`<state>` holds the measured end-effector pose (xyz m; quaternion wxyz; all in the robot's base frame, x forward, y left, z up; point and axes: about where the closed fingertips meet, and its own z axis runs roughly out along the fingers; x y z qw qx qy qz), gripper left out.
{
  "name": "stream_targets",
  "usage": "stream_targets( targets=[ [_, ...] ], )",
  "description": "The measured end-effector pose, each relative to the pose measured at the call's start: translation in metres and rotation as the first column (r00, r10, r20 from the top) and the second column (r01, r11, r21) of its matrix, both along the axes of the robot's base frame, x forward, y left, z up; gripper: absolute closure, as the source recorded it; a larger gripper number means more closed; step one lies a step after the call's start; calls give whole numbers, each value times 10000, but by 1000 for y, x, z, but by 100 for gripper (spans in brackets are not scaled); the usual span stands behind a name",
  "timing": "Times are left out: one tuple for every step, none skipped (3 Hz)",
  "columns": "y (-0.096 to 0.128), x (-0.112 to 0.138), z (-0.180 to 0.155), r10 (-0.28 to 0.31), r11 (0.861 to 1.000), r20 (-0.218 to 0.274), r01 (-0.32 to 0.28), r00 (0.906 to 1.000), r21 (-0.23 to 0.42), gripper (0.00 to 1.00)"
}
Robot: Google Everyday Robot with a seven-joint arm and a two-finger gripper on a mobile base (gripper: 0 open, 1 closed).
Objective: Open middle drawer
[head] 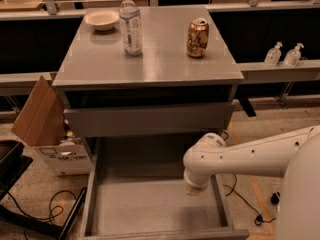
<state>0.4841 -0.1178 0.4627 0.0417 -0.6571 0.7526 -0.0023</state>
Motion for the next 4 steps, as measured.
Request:
stream_targets(
  targets=[
    [-39, 41, 48, 616, 9969, 837, -571, 9946, -550, 100],
    [-82, 55, 119, 1120, 9818, 1449, -870, 9831, -1688, 100],
    [-103, 51, 169, 1295, 9666, 1728, -854, 9764, -2417, 100],
    [-108, 42, 218, 1377, 9489, 2011, -710, 9699, -3073, 100]
  ],
)
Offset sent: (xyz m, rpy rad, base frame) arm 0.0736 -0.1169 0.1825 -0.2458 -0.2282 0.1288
